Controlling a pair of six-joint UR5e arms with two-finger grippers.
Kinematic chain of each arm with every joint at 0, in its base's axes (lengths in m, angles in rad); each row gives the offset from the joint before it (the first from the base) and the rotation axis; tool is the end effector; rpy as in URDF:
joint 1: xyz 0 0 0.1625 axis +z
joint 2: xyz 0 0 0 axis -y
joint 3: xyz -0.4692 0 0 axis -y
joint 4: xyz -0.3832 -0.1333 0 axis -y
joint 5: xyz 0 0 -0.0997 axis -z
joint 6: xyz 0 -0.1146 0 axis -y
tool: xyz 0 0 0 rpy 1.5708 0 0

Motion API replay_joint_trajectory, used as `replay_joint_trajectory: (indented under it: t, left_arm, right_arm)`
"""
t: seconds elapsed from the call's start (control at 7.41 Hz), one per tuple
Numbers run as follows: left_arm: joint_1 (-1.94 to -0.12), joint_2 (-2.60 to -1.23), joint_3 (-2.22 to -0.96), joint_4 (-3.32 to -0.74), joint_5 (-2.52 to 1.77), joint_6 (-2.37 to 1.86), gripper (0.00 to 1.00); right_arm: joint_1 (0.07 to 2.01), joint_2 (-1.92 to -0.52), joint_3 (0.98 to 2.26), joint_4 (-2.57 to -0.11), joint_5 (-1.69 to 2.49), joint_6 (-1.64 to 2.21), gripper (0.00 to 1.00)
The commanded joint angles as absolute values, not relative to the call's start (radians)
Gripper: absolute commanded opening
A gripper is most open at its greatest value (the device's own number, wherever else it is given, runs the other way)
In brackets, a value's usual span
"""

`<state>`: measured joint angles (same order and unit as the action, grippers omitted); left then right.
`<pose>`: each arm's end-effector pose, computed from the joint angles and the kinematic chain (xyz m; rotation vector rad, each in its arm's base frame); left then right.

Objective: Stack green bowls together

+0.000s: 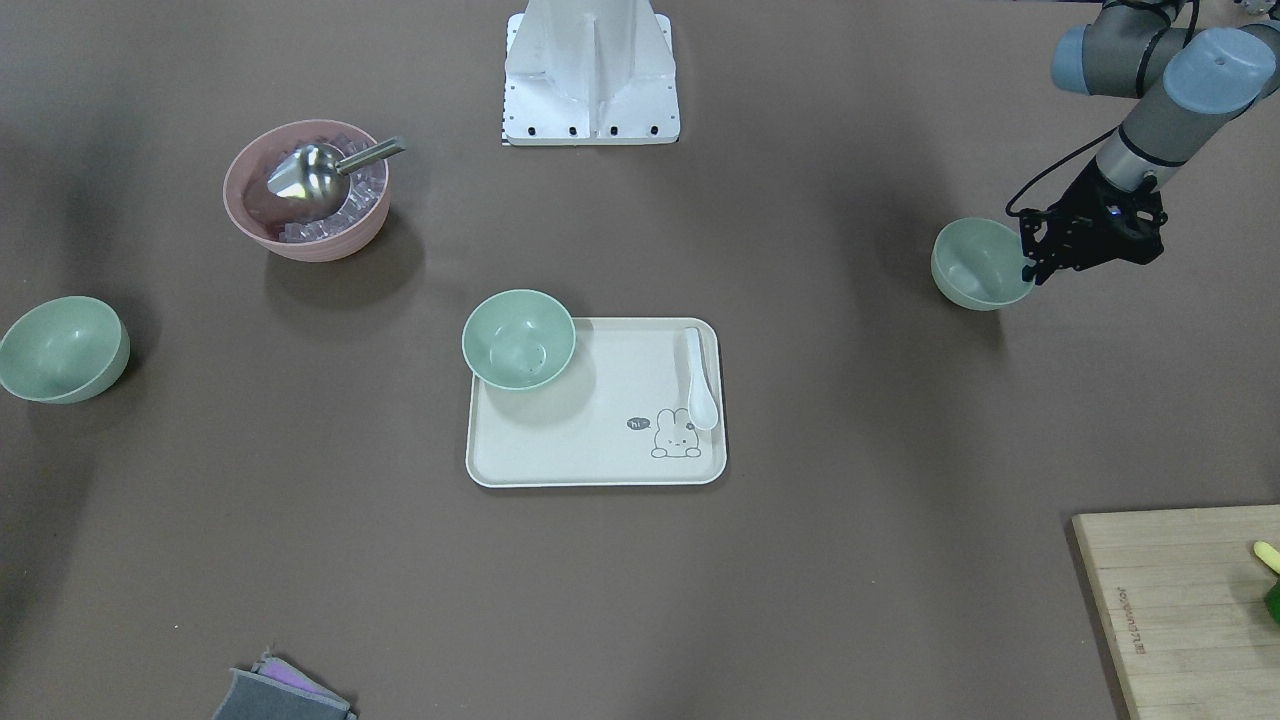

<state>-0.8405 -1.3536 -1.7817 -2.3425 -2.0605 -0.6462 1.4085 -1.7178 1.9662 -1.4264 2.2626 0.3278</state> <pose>0.2237 -0.3689 0.6269 0.2839 0.8370 0.2659 -0.0099 -0.4327 0.5758 0.1999 -0.7532 0.0212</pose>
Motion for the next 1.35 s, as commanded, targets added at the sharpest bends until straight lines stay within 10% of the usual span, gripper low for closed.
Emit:
replay_joint_trajectory:
  t: [0.0,0.54,1.22]
  left_arm:
    - [-0.838,-1.355,-1.781,-2.352,-2.062,-0.646,0.05]
    - [-0.838,-1.396,-1.836,-2.342,-2.079,-0.663,0.00]
    - [-0.819,-1.804,-1.944,-1.890,-2.131,-0.856,0.00]
  right_arm:
    - [1.408,-1.718,1.965,-1.427,2.263,0.328,1.00]
    - [1.408,-1.720,1.965,-1.427,2.264,0.325,1.00]
    - [1.408,-1.785,1.956,-1.315,2.278,0.316,1.00]
